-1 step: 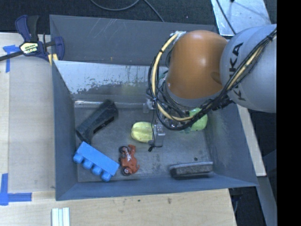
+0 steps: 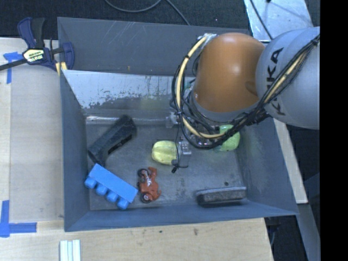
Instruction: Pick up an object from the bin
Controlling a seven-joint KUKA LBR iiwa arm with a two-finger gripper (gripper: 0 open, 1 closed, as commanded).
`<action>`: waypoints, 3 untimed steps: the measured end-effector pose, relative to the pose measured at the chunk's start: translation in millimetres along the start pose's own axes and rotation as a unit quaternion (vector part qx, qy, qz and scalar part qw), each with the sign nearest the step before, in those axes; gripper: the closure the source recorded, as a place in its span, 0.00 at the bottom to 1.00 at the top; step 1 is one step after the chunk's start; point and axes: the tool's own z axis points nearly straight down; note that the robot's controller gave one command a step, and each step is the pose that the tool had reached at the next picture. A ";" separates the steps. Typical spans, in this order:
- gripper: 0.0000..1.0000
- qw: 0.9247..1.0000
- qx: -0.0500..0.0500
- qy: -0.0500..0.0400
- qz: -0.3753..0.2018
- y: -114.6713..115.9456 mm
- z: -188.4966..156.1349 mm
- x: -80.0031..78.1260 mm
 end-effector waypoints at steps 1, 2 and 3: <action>0.00 1.000 0.000 -0.002 -0.001 -17.0 62.3 -17.7; 0.00 0.994 0.000 -0.001 0.108 -31.9 117.6 -23.1; 0.00 0.994 0.000 -0.002 0.109 -38.3 139.3 -31.5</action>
Offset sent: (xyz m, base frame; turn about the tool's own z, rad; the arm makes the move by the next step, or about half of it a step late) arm 0.0260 -0.0394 -0.1460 0.3051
